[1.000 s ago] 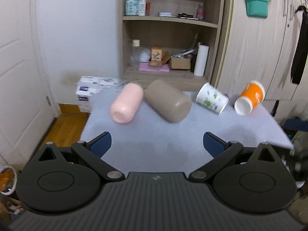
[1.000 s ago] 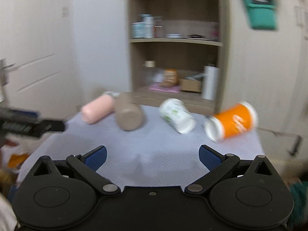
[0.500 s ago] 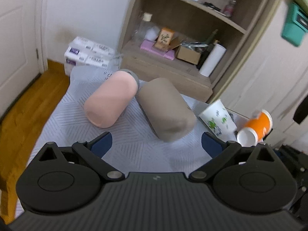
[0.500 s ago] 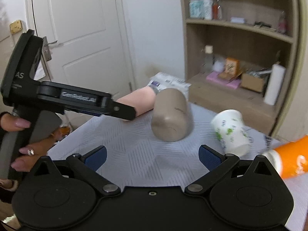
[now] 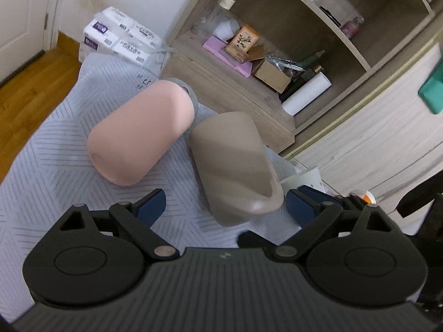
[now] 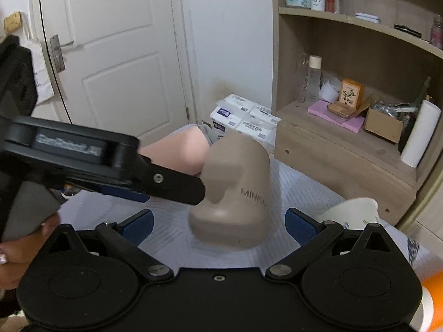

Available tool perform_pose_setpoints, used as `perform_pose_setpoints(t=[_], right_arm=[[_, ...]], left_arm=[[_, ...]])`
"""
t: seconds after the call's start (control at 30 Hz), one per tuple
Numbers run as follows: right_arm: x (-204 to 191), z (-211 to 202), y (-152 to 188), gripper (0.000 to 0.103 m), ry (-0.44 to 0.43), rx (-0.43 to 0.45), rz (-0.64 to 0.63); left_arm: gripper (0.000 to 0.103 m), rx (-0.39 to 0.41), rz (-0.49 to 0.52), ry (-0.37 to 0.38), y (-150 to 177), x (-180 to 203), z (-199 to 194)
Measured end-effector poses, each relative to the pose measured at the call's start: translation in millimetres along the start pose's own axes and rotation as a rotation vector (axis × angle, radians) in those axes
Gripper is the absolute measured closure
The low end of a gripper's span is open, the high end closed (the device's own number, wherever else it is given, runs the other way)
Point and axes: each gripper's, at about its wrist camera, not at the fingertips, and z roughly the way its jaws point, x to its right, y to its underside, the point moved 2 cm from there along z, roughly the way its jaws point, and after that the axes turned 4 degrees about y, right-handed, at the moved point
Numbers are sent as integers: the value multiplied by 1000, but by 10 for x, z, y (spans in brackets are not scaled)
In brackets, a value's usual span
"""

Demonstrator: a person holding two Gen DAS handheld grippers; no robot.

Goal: Flip cup upright
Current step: 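Move the right gripper to the taupe tumbler's base and close on it, then lift the taupe tumbler with the right gripper and rotate it upright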

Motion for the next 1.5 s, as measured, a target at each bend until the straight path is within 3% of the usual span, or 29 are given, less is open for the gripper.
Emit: perform_pose_setpoints(t=[0.27,0.4,0.83,1.27,1.5], right_arm=[[-18,275,-15,6,7,-43,-25],[-11,300,-11,20,32,-53,-21],[-102,51,121,20,87,-92,76],[-67,-366,480,20,14,-177,285],[-150,-568,625,20,7,-201,313]], left_arm=[[9,6,-37,12,-29,-105,26],[9,9,-44,17,-32,-121,36],[12,-28,-54,64,89,-88,54],[15,-111,-75,132,366,-105,-10],[16,-160,-99,189,524,-63,-22]])
